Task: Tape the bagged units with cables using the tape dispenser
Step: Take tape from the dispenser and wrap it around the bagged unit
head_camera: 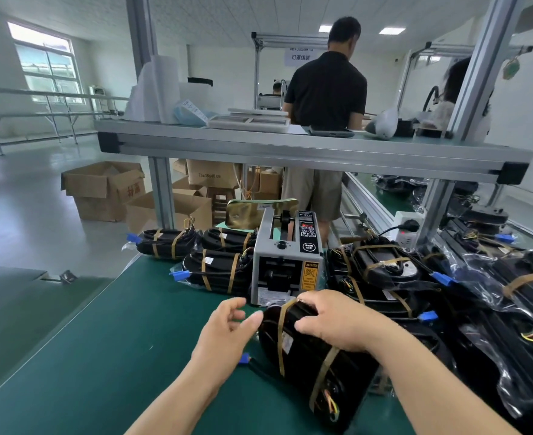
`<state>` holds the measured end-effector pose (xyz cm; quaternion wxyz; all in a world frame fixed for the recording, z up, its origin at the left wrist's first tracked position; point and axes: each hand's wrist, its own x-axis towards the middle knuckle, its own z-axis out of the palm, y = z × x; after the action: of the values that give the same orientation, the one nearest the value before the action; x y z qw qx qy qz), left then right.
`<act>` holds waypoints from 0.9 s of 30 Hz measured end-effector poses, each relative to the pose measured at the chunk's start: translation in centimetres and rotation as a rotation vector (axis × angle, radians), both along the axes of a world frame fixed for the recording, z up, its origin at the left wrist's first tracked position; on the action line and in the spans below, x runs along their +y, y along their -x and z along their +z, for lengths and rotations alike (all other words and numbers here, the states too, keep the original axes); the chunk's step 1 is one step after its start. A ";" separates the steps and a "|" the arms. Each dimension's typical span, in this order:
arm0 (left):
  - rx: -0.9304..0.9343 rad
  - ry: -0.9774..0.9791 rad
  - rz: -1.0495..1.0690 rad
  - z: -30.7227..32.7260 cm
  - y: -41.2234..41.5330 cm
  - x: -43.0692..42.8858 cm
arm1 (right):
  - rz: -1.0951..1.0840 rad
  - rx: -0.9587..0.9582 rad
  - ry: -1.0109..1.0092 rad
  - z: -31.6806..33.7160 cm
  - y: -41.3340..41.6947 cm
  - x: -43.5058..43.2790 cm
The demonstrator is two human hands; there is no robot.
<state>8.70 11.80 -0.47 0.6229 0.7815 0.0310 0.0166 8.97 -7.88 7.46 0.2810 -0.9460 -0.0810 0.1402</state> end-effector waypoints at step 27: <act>0.143 0.304 0.581 0.5 -6.4 21.6 | -0.207 0.175 -0.792 -6.6 -3.1 19.3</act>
<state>15.06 33.40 0.05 0.6980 0.6371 0.2983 0.1338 12.09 11.46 0.83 0.6413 -0.7526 -0.0089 0.1492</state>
